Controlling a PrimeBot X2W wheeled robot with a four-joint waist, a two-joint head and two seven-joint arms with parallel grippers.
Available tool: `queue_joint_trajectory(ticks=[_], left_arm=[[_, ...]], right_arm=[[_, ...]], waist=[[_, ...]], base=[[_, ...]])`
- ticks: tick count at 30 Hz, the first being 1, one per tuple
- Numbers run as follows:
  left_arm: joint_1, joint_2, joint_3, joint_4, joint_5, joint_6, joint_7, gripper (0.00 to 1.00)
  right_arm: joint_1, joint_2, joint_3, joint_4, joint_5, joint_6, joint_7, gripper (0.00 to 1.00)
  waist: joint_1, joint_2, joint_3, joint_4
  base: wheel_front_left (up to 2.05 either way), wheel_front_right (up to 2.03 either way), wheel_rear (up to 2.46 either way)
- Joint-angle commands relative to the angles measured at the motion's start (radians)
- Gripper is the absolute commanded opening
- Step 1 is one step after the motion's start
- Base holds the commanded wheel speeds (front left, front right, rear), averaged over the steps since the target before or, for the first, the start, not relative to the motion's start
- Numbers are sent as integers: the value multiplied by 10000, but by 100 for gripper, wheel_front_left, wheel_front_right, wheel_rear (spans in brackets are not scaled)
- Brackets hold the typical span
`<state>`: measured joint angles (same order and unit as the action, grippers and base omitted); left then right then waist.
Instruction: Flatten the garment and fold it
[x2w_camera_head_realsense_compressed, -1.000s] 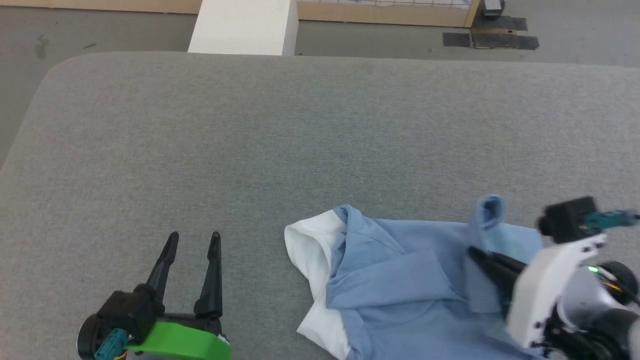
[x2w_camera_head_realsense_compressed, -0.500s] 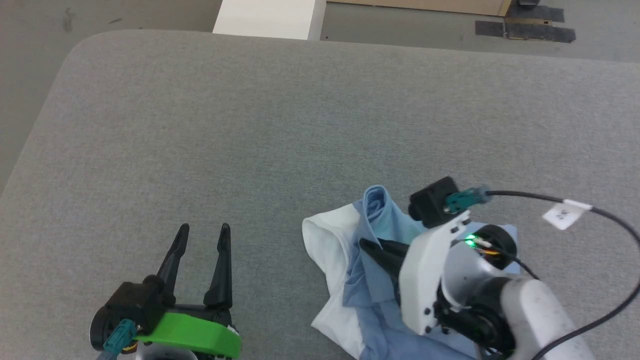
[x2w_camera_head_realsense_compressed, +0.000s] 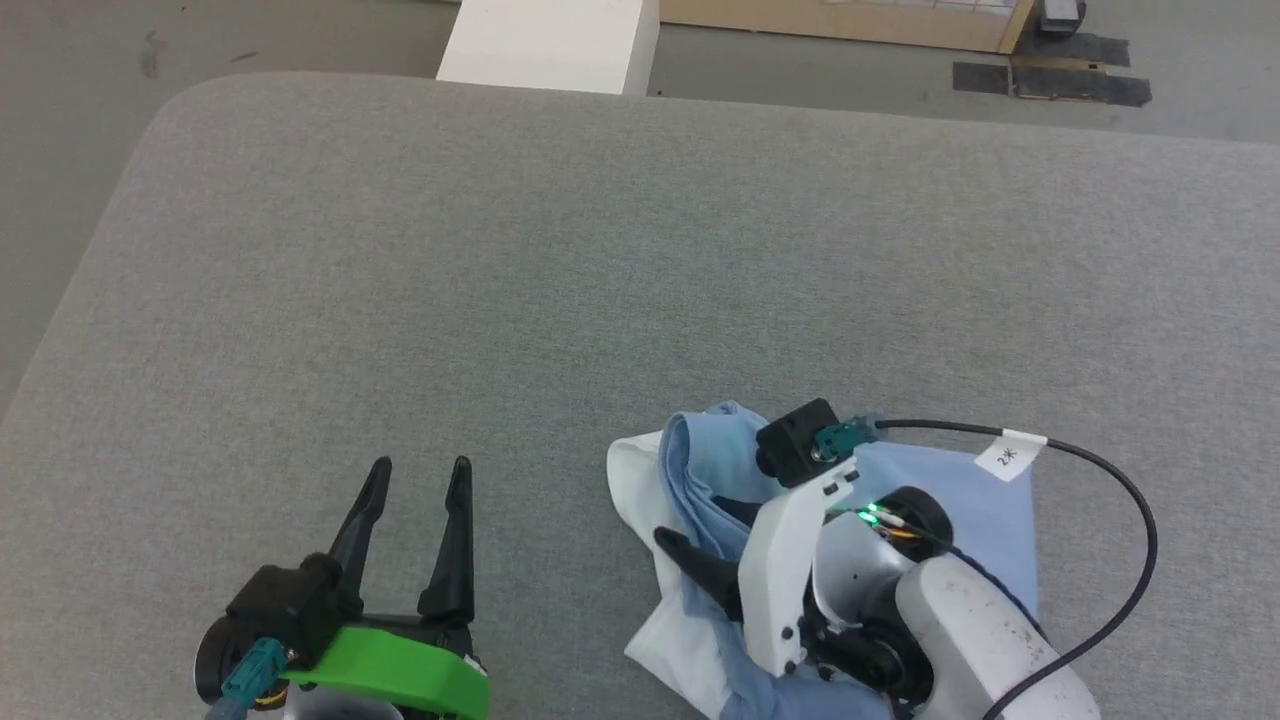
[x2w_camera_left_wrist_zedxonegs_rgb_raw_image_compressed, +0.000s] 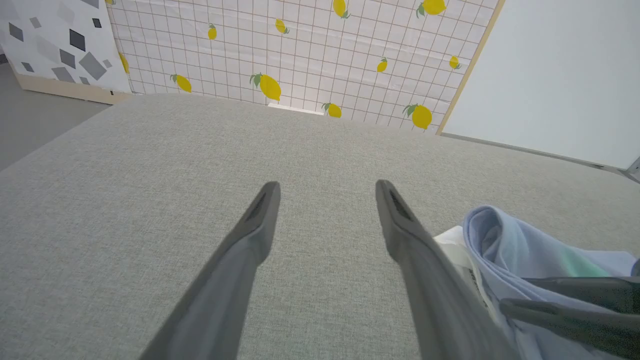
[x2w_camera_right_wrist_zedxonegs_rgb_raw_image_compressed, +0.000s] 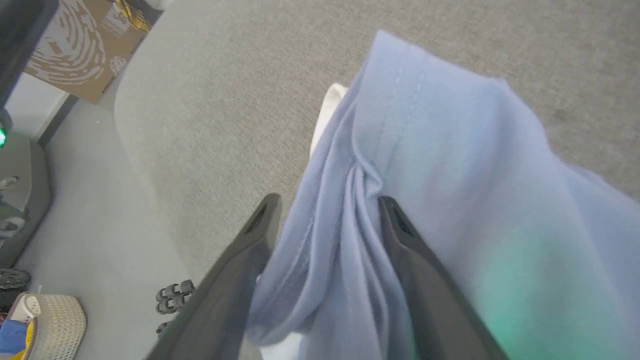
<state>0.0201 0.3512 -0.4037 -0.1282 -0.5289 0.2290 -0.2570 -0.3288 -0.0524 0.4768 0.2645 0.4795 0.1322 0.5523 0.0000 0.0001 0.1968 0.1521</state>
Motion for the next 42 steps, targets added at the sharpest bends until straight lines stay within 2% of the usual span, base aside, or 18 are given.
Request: queue_joint_trajectory(ticks=[1,6,10,17,21,24,28,33,34,35,36,37,42], left_arm=[[-155,-34,3,37,-8,-46,-47,100],[-73,31,52,-17,-22,-10,-47,100],[-37,83,75,-121,4,36,-47,100],[-68,163,61,-327,91,86,-37,100],[-145,184,26,-376,119,81,-24,100],[-201,187,-14,-385,131,70,-4,100],[-288,257,-76,-376,165,33,84,100],[-410,431,-126,-451,242,5,279,100],[-416,452,-126,-470,240,6,303,100],[-414,471,-127,-493,238,12,326,100],[-411,480,-131,-503,237,15,339,100],[-402,493,-142,-513,239,24,360,100],[-305,515,-183,-514,218,62,398,100]], right_arm=[[-219,20,86,17,246,-15,-90,100],[-285,21,-301,-712,387,-15,-127,100],[227,21,-1761,-1899,-126,-15,-122,100],[2115,21,-4842,-4032,-937,-15,314,100],[3203,21,-5870,-4586,-1238,-15,631,100],[3689,21,-6137,-4425,-1132,-15,743,100],[3832,22,-6207,-3481,-841,-15,713,100],[3578,22,-5773,-2329,-809,-15,678,100],[3539,22,-5654,-2204,-737,-15,702,81],[3499,22,-5511,-2071,-637,-15,754,36],[3473,22,-5413,-2023,-607,-15,779,25],[3421,22,-5253,-1979,-598,-15,779,0],[3235,22,-5093,-1989,-836,-15,598,0]], waist=[[0,-1,-58,-104],[0,-1,-75,-330],[0,-1,-25,-449],[0,-1,207,-610],[0,-1,351,-605],[0,-1,427,-599],[0,-1,410,-527],[0,-1,317,-345],[0,-1,299,-325],[0,-1,278,-309],[0,-1,262,-299],[0,-1,221,-285],[0,-1,1,-329]], base=[[0,0,0],[0,0,0],[0,0,0],[0,0,0],[0,0,0],[0,0,0],[0,0,0],[0,0,0],[0,0,0],[0,0,0],[0,0,0],[0,0,0],[0,0,0]])
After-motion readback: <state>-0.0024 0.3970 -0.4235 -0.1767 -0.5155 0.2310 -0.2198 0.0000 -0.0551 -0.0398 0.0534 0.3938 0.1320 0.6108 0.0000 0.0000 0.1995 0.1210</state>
